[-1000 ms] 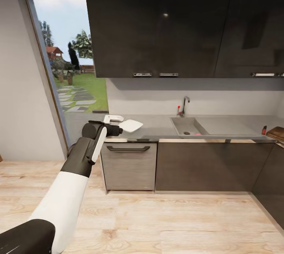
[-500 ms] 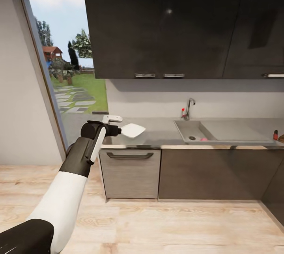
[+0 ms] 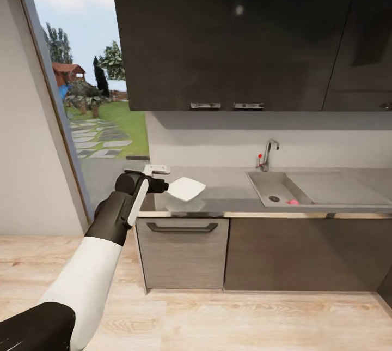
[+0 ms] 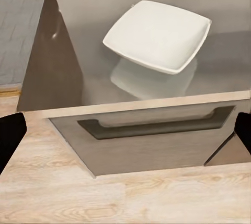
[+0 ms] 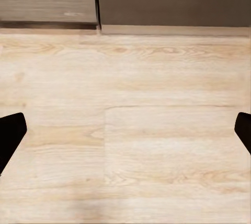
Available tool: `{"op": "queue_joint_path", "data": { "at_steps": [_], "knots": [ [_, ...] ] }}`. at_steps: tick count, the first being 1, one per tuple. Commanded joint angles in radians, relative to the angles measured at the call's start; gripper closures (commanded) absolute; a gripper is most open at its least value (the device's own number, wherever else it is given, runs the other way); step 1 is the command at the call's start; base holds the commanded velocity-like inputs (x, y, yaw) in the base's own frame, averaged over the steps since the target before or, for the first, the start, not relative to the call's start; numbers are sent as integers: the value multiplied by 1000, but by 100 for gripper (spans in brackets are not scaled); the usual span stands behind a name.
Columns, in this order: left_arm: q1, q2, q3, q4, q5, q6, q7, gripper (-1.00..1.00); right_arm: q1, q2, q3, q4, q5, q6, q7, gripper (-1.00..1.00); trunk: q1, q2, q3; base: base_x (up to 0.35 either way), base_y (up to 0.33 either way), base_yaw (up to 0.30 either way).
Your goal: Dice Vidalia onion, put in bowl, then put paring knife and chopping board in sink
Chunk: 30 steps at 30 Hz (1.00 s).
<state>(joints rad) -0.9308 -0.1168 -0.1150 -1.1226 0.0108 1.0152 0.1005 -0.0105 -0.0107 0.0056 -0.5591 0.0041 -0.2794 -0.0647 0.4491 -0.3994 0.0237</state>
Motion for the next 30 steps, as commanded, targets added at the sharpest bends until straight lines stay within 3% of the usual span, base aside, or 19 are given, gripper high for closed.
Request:
{"op": "queue_joint_path", "data": {
  "at_steps": [1,26,30],
  "knots": [
    [0,0,-1,2,1,4,5,-100,0,0,1,1,1,-3,-3,-100,1,-1,-1,313,10,0],
    [0,-3,-3,14,1,2,5,-100,0,0,0,1,0,-3,-3,-100,1,-1,-23,324,1,0],
    [0,-3,-3,53,1,1,5,-100,0,0,-1,1,0,-3,-3,-100,1,-1,-27,326,0,0]
  ]
}}
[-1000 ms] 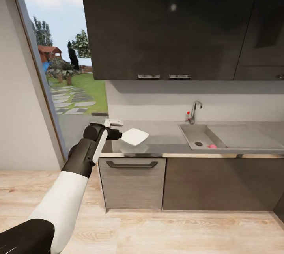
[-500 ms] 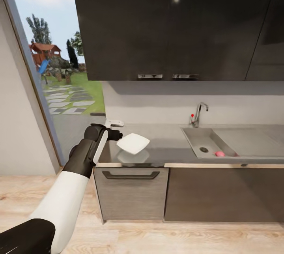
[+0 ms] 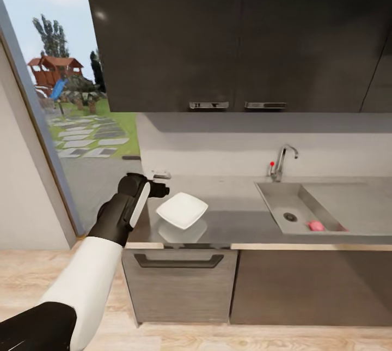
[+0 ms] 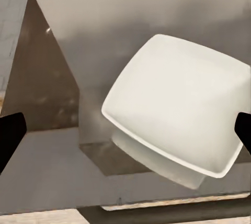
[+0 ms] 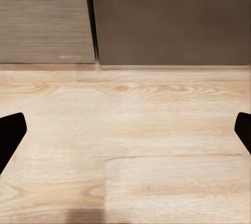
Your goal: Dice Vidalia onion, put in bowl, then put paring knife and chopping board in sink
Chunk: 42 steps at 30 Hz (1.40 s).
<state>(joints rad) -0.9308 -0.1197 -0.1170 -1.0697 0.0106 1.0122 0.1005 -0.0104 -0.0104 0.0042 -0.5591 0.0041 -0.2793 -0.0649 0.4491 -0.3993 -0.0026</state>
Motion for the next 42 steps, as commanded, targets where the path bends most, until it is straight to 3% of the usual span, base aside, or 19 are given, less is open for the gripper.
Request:
{"op": "queue_joint_path", "data": {
  "at_steps": [1,6,21,30,42],
  "knots": [
    [0,0,-1,6,2,4,5,-100,0,0,1,1,1,-3,-3,-100,1,-1,-1,318,0,0],
    [0,0,-2,53,2,3,5,-100,0,1,0,1,1,-3,-3,-100,1,-1,-7,187,0,0],
    [0,0,-3,81,2,2,5,-100,0,2,0,1,1,-3,-3,-100,1,-1,-25,9,0,0],
    [0,0,-3,169,1,0,2,-100,0,4,1,1,1,-3,-3,-100,1,-1,-37,87,0,0],
    [0,1,-3,183,2,0,1,-100,0,4,2,1,1,-3,-3,-100,1,-1,-52,42,0,0]
  ]
}}
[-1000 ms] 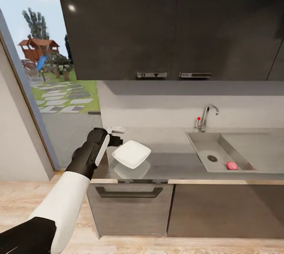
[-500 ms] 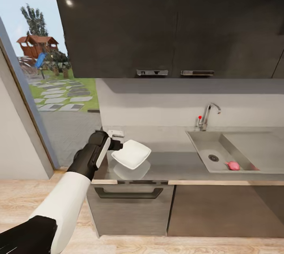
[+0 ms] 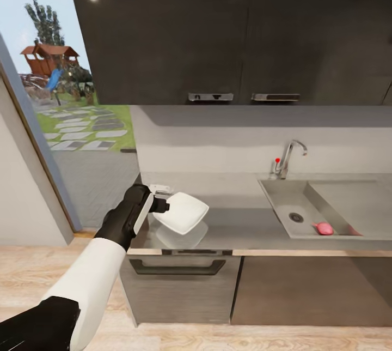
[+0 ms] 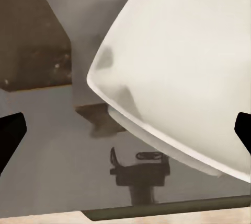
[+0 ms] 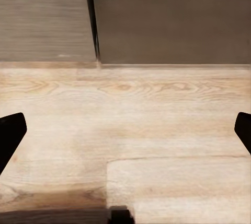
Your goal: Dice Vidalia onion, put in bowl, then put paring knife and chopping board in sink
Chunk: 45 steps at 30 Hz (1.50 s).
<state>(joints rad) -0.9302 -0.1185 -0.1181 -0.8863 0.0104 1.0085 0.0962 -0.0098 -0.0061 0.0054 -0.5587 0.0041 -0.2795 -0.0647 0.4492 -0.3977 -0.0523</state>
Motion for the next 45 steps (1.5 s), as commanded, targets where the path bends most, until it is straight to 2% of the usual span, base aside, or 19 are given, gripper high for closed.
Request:
{"op": "queue_joint_path", "data": {
  "at_steps": [1,15,36,45],
  "knots": [
    [-1,0,-2,-1,2,4,5,-100,-1,0,1,0,1,-3,-3,-100,1,-2,-4,167,0,0],
    [-1,-1,-2,24,1,2,3,-100,0,0,1,0,1,-3,-3,-100,1,-2,-22,191,0,0],
    [-1,0,-2,52,1,0,3,-100,-1,0,1,0,1,-3,-3,-100,1,-2,-49,16,0,0],
    [-1,0,-2,53,1,0,3,-100,0,0,1,0,1,-3,-3,-100,1,-2,-61,145,0,0]
  ]
}}
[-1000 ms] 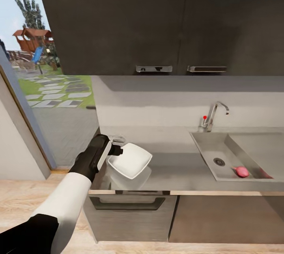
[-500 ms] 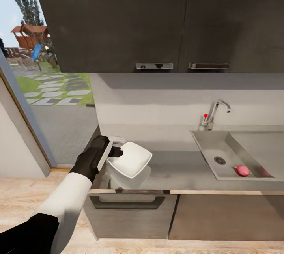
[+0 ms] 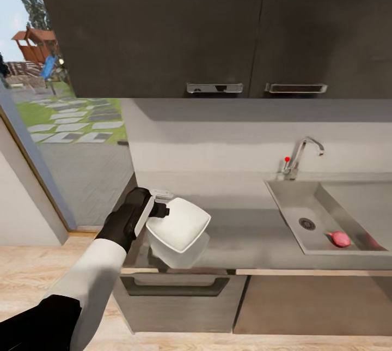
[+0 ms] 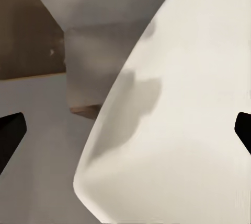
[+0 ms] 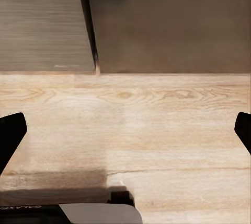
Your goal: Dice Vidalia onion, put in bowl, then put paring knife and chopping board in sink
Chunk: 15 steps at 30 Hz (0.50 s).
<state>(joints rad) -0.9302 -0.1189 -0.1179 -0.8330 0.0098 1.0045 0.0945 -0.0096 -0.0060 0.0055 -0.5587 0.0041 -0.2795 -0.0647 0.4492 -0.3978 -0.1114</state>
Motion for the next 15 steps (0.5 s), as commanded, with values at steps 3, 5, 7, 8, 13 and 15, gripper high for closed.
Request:
{"op": "queue_joint_path", "data": {
  "at_steps": [3,5,7,8,13,15],
  "knots": [
    [-1,0,-2,2,1,4,5,-100,-1,0,1,0,1,-3,-3,-100,1,-2,-6,68,0,0],
    [-1,0,-2,3,1,4,5,-100,0,0,1,0,1,-3,-3,-100,1,-2,-9,31,0,0],
    [-1,-1,-2,4,1,4,5,-100,-1,0,1,0,1,-3,-3,-100,1,-2,-11,16,0,0],
    [-1,-1,-2,5,1,4,5,-100,-1,0,1,0,1,-3,-3,-100,1,-2,-13,9,0,0],
    [-1,-1,-2,8,1,4,5,-100,-1,0,1,0,1,-3,-3,-100,1,-2,-19,3,0,0],
    [-1,-1,-2,9,2,4,5,-100,-1,0,1,0,1,-3,-3,-100,1,-2,-22,0,0,0]
  ]
}}
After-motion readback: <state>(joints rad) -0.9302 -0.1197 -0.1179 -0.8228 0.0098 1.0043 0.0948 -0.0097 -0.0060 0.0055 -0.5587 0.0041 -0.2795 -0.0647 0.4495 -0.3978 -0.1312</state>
